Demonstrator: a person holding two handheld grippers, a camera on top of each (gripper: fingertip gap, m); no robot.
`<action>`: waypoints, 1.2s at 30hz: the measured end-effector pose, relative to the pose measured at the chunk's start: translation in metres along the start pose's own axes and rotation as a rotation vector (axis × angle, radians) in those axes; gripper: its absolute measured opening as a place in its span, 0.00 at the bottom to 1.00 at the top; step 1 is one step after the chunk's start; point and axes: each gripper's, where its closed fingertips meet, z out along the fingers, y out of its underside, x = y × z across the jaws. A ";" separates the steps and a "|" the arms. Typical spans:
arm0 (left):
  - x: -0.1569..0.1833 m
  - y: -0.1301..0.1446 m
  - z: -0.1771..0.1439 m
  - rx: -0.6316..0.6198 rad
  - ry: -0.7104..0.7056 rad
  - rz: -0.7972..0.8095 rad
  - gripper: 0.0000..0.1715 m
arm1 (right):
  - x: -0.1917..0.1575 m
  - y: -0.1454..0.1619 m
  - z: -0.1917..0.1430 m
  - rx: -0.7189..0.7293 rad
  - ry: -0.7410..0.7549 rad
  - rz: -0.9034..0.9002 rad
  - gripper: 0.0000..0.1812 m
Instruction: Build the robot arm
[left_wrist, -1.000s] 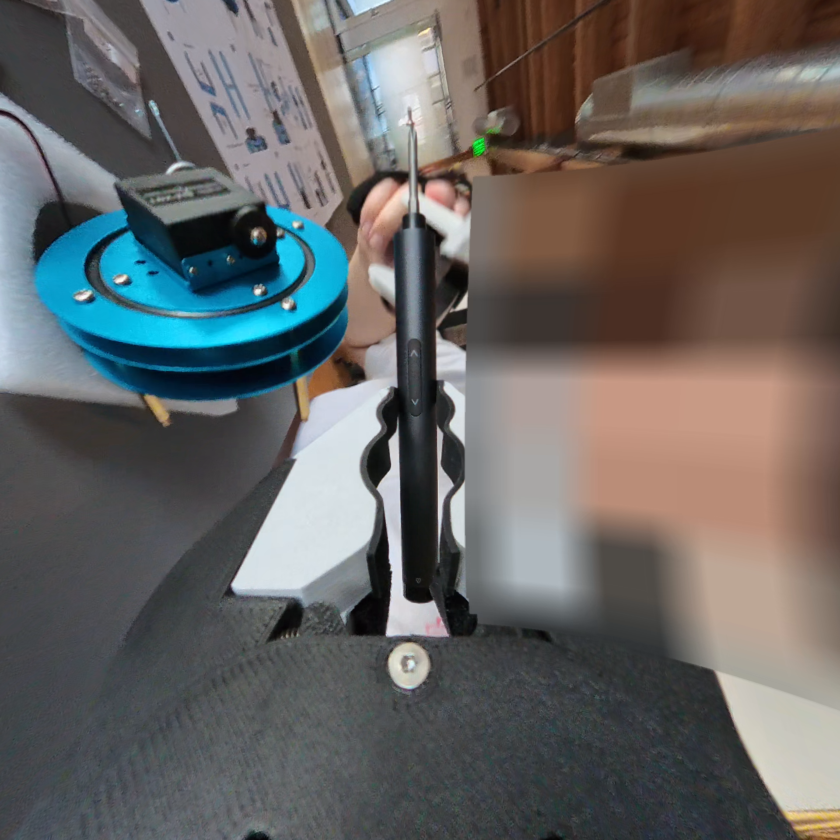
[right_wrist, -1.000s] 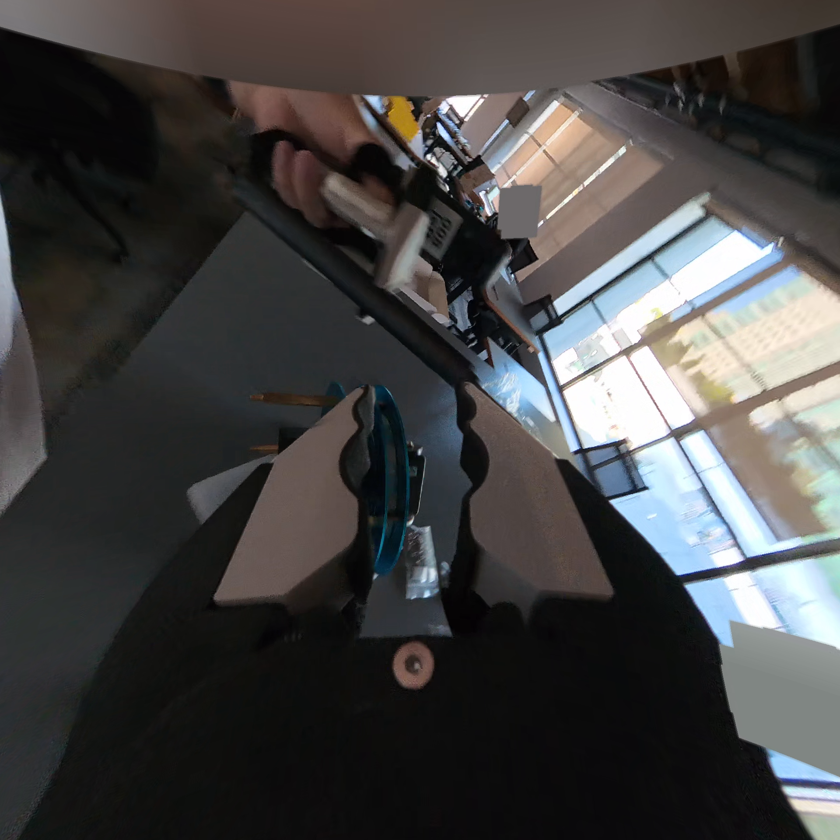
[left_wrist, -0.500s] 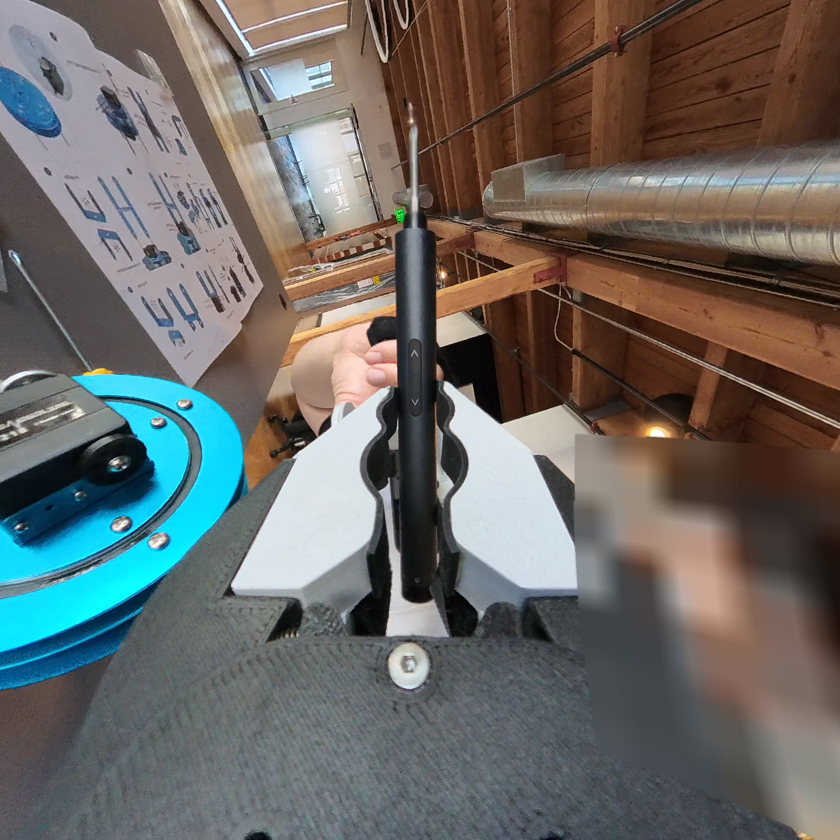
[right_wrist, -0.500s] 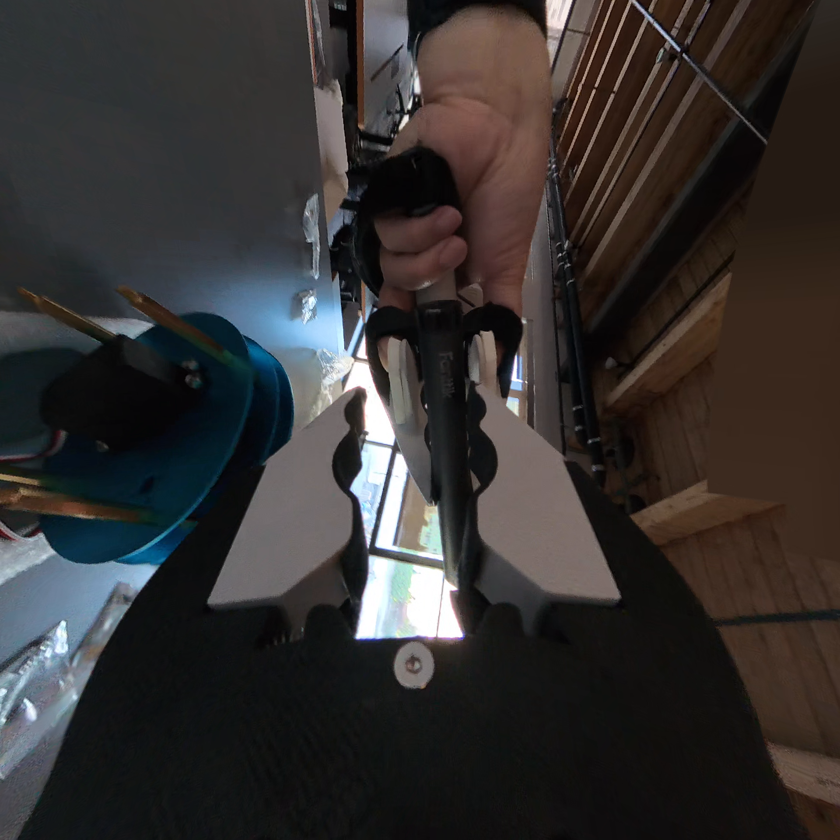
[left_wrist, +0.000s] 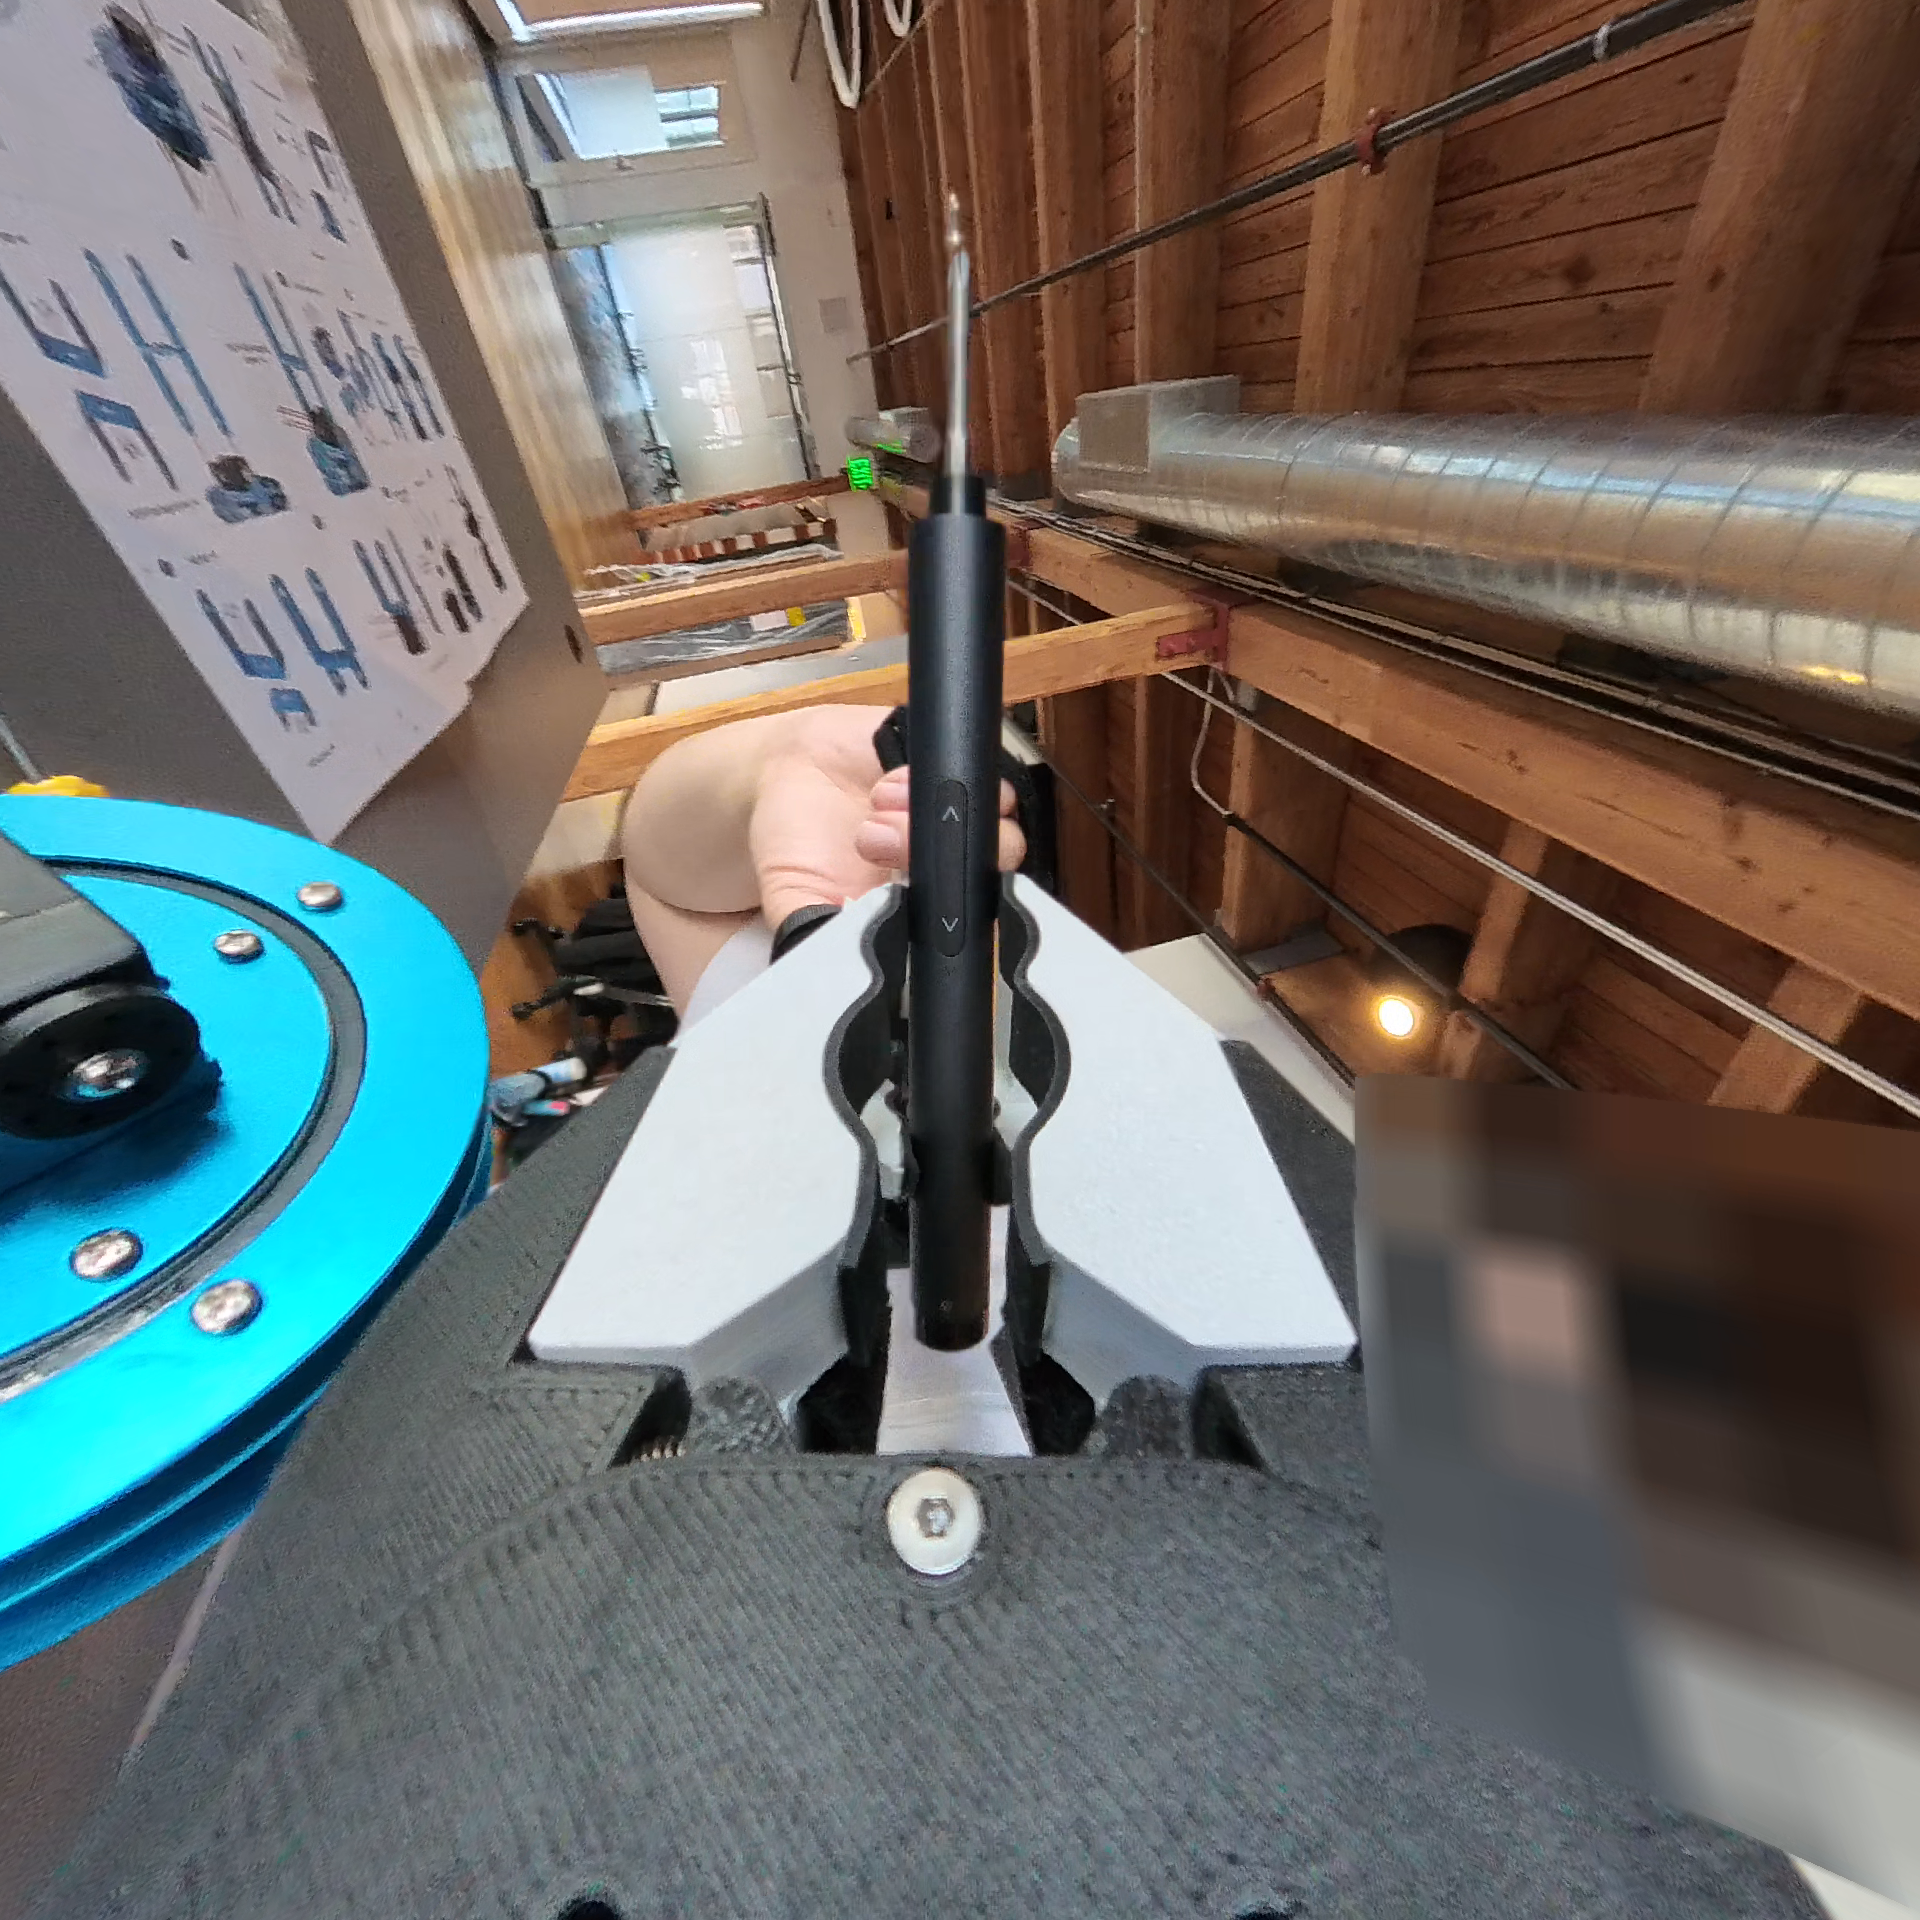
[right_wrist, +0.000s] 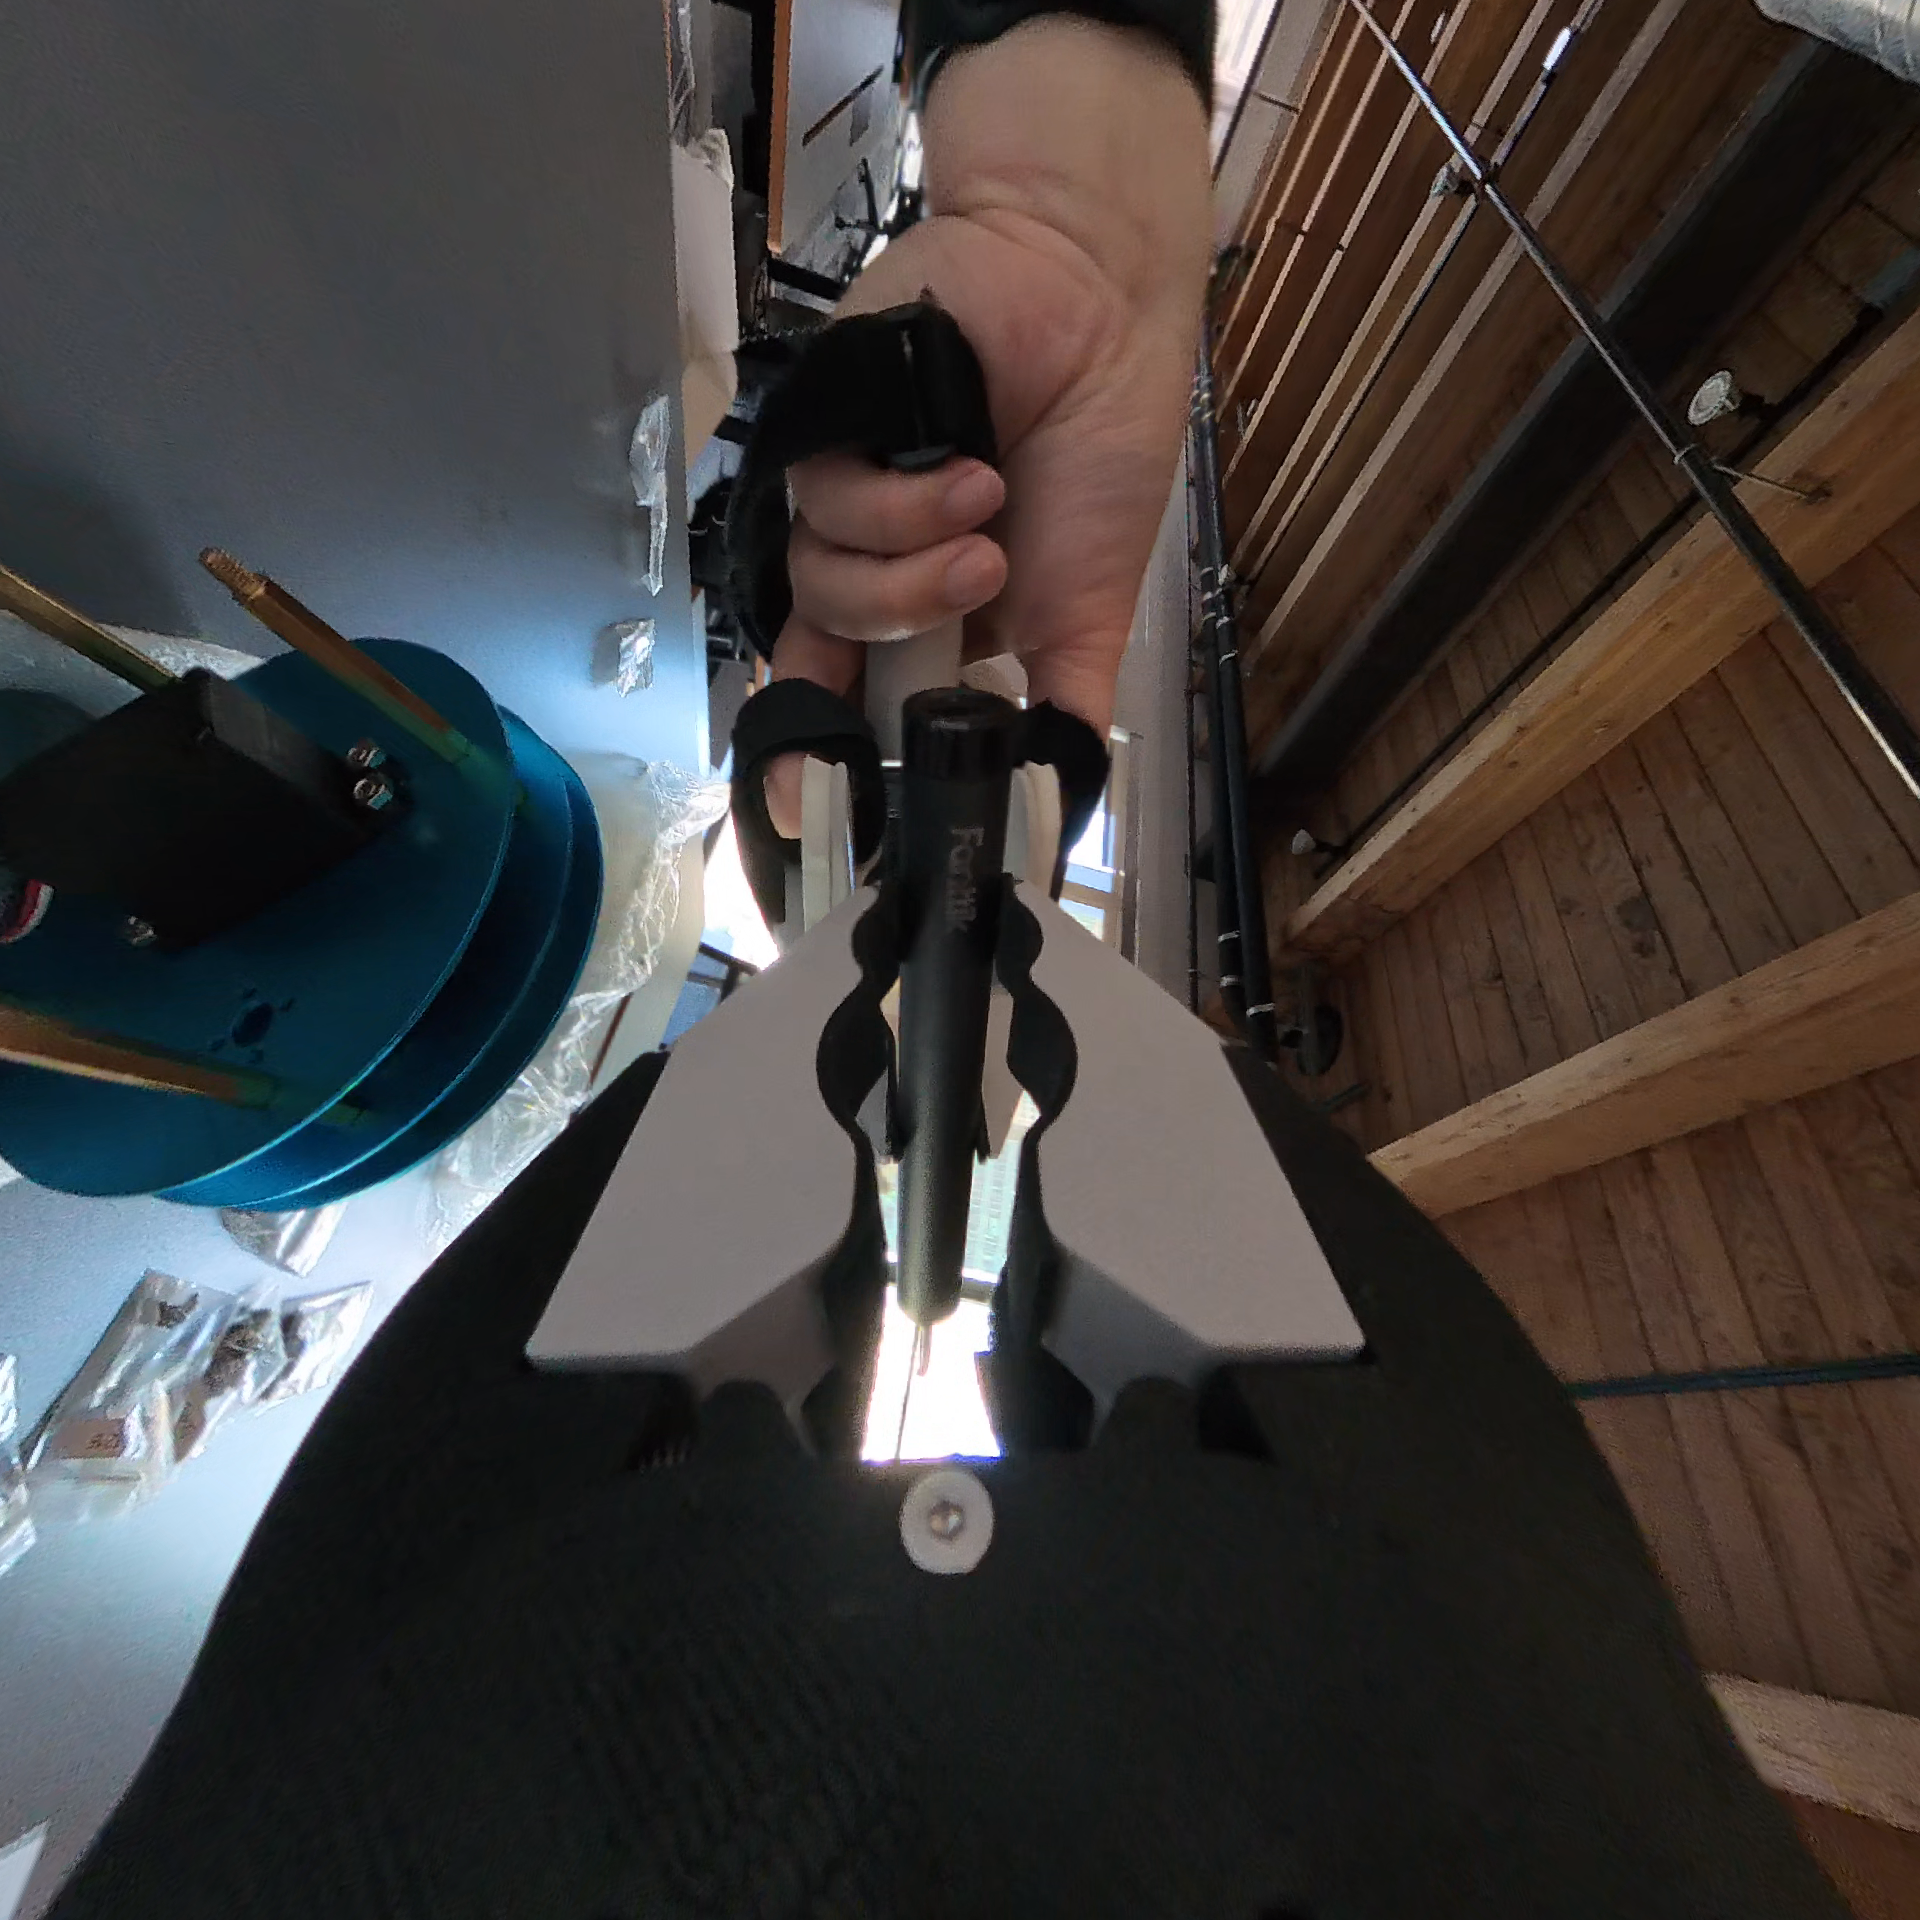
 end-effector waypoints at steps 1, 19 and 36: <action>0.001 0.000 0.001 -0.003 0.009 -0.003 0.09 | 0.002 0.001 -0.002 0.013 -0.008 0.024 0.09; -0.002 -0.046 -0.051 0.112 -0.014 0.177 0.21 | 0.019 0.059 -0.023 0.019 -0.066 0.457 0.09; -0.051 -0.088 -0.114 0.079 -0.229 0.647 0.23 | 0.082 0.125 -0.031 0.110 -0.018 1.269 0.09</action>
